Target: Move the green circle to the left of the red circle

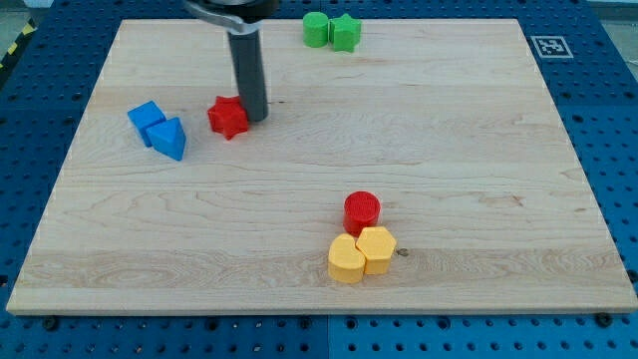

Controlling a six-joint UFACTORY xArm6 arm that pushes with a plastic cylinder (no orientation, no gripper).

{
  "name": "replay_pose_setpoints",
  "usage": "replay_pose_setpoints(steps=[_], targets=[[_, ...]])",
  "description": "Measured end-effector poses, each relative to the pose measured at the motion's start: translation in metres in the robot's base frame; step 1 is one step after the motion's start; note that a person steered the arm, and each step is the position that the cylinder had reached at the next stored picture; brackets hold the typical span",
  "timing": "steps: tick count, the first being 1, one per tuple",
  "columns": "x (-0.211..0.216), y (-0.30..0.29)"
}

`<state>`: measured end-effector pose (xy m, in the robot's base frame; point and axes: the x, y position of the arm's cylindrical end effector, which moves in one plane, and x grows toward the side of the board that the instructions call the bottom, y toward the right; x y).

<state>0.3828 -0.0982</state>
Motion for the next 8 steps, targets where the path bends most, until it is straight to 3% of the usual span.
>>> replay_pose_setpoints(steps=[1, 2, 4, 5, 6, 7, 8], targets=[[0.001, -0.034], [-0.031, -0.056], [-0.186, -0.085], [-0.191, -0.072], [-0.192, -0.019], [-0.191, 0.077], [-0.191, 0.095]])
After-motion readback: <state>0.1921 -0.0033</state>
